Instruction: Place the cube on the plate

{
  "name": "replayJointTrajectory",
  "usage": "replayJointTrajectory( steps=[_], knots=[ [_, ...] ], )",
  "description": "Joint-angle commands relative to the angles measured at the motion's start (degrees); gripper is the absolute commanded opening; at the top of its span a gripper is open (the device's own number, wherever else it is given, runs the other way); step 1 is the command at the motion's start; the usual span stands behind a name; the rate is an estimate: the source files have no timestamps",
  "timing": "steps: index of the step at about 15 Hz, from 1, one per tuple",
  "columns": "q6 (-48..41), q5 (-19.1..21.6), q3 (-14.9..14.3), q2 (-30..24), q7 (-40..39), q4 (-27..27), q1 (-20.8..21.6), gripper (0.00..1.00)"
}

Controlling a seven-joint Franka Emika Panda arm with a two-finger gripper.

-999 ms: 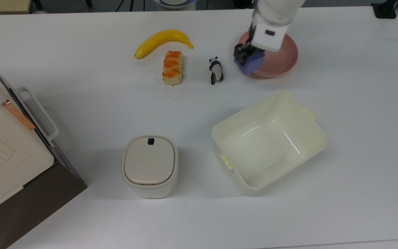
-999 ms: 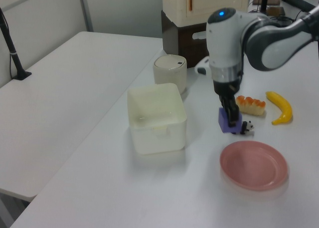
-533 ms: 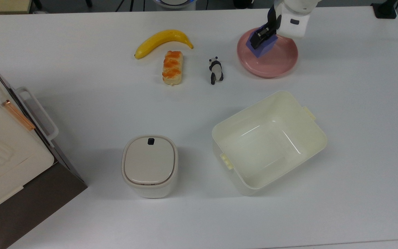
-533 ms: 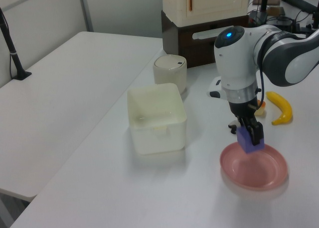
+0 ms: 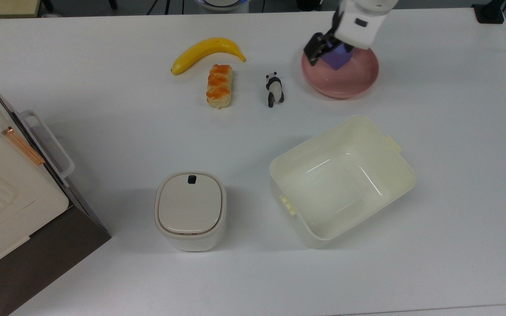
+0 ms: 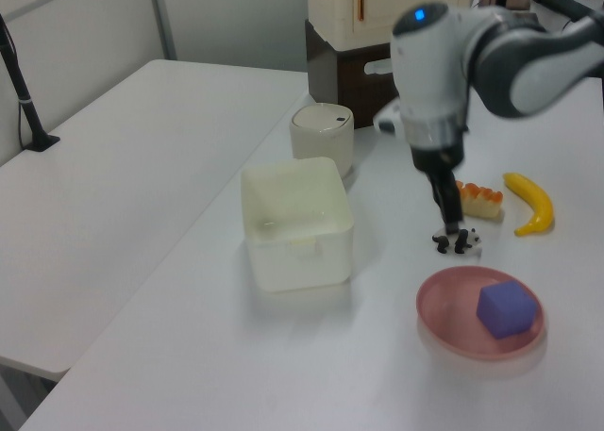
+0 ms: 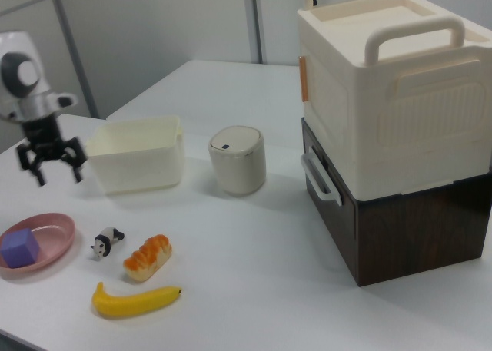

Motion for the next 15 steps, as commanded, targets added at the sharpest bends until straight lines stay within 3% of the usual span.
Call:
replayJointTrajectory(
  steps=[1, 3, 4, 6, 9, 10, 15],
  knots=[
    [-2.29, -0.92, -0.51, -1.57, 0.39, 5.13, -10.61, 1.0],
    [-2.2, -2.23, -1.12, -3.24, 0.39, 5.23, -14.76, 1.0],
    [-2.29, -2.5, -3.12, -4.38, 0.47, 5.14, -15.48, 1.0],
    [-2.29, -2.07, -7.78, -6.23, 0.47, 5.14, -15.22, 1.0],
    [-2.99, -1.1, -10.78, -9.22, 0.56, 5.14, -15.75, 1.0],
    [-3.43, 1.25, -12.27, -10.36, 0.56, 5.4, -15.75, 1.0],
    [-6.24, 2.6, -12.63, -11.07, 0.39, 5.58, -15.84, 1.0]
  ],
)
